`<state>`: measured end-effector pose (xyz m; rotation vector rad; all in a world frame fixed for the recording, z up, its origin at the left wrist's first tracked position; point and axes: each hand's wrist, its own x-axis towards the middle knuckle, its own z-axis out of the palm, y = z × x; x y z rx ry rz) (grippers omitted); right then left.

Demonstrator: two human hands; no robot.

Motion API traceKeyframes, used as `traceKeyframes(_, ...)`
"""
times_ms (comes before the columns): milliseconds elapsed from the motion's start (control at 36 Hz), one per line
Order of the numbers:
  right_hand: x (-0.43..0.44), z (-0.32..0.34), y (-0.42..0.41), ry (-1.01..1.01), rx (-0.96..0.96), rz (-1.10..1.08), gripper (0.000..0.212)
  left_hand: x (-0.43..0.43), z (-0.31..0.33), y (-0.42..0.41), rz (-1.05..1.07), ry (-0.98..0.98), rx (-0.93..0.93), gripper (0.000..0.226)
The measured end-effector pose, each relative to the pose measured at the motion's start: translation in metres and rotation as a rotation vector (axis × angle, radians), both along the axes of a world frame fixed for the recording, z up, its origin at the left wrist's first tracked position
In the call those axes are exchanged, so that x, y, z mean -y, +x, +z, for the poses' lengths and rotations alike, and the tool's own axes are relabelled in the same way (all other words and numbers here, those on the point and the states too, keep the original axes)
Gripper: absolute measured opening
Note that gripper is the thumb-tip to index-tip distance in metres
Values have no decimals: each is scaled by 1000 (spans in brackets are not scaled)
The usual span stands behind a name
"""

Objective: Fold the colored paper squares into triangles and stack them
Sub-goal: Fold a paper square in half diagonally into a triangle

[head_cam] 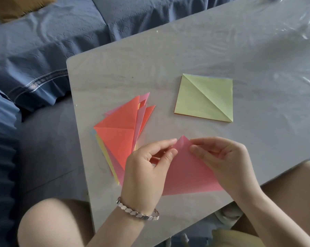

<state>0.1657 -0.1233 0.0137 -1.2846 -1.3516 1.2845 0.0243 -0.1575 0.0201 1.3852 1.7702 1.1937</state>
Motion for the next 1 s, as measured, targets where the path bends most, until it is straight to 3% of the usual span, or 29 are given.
traceKeyframes(222, -2, -4, 2, 18, 31, 23, 24, 1, -1, 0, -11, -31, -23, 33)
traceKeyframes(333, -8, -3, 9, 85, 156, 157, 26, -1, 0, -2, -51, -100, -11, 34)
traceKeyframes(500, -33, 7, 22, 357, 593, 578, 11, -7, 2, -6, -283, -288, -54, 20)
traceKeyframes(556, -41, 8, 18, 530, 684, 581, 7, -9, 1, -6, -270, -244, -74, 15)
traceKeyframes(667, -47, -2, 7, 813, 728, 437, 27, -20, -12, -16, -15, -179, 39, 23)
traceKeyframes(778, -36, -27, -2, 703, 784, 564, 34, -30, -33, -35, 237, -310, 200, 20)
traceKeyframes(889, -18, -61, -11, 632, 920, 690, 41, -31, -53, -47, 278, -402, 42, 24)
traceKeyframes(1000, -12, -84, -13, 562, 1062, 625, 44, -31, -59, -51, 254, -439, -74, 25)
